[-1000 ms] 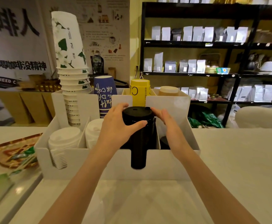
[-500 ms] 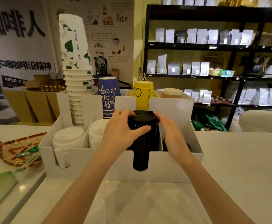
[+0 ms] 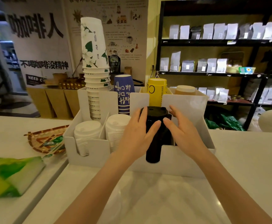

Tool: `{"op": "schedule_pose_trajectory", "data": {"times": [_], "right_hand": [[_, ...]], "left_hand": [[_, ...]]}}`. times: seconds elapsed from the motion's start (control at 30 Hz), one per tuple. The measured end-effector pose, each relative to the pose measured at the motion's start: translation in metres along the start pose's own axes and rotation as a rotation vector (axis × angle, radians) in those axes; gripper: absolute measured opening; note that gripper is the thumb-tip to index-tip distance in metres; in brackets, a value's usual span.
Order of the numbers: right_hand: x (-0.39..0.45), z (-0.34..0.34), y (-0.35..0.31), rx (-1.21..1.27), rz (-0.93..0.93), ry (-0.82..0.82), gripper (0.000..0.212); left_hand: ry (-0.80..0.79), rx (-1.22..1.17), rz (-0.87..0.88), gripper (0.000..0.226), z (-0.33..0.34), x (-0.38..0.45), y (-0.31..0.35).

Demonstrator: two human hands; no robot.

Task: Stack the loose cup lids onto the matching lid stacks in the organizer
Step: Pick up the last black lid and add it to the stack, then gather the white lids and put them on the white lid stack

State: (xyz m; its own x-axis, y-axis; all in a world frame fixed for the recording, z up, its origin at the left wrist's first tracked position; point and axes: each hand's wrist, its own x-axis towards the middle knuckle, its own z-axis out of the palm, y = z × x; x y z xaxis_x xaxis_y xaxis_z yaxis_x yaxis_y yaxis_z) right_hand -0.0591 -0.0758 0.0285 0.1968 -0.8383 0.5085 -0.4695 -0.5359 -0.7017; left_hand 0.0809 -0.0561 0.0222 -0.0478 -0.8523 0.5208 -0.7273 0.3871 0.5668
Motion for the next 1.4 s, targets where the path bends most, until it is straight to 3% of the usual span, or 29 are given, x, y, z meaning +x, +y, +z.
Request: {"op": "schedule_pose_trajectory", "data": {"times": [0.1, 0.2, 0.3, 0.4, 0.6, 0.7, 0.77, 0.87, 1.03, 1.4], "right_hand": [[-0.005, 0.002, -0.011, -0.181, -0.110, 0.102, 0.055], [-0.015, 0.014, -0.022, -0.196, -0.237, 0.141, 0.053], [-0.029, 0.030, -0.034, -0.221, -0.361, 0.093, 0.051], [-0.041, 0.048, -0.038, -0.210, -0.405, -0.057, 0.054], [-0.068, 0.082, -0.033, -0.189, -0.301, -0.373, 0.058], [-0.078, 0.099, -0.025, -0.240, -0.206, -0.463, 0.053], [-0.085, 0.106, -0.020, -0.220, -0.118, -0.513, 0.049], [-0.089, 0.110, -0.016, -0.172, -0.015, -0.564, 0.044], [-0.091, 0.114, -0.020, -0.160, -0.004, -0.601, 0.036], [-0.090, 0.116, -0.027, 0.222, 0.203, -0.552, 0.016]], "left_hand": [[-0.093, -0.059, 0.019, 0.061, -0.015, -0.011, -0.008], [-0.085, -0.025, 0.064, 0.058, -0.033, -0.034, -0.017], [-0.034, 0.001, -0.014, 0.058, -0.053, -0.059, -0.033], [-0.040, 0.051, -0.132, 0.071, -0.070, -0.086, -0.053], [-0.250, 0.053, -0.362, 0.097, -0.085, -0.143, -0.075], [-0.351, 0.131, -0.396, 0.118, -0.084, -0.163, -0.080], [-0.376, 0.221, -0.396, 0.117, -0.081, -0.171, -0.081], [-0.369, 0.314, -0.352, 0.115, -0.077, -0.177, -0.081], [-0.290, 0.323, -0.323, 0.105, -0.070, -0.180, -0.081], [-0.071, 0.033, -0.312, 0.087, -0.083, -0.178, -0.082]]}}
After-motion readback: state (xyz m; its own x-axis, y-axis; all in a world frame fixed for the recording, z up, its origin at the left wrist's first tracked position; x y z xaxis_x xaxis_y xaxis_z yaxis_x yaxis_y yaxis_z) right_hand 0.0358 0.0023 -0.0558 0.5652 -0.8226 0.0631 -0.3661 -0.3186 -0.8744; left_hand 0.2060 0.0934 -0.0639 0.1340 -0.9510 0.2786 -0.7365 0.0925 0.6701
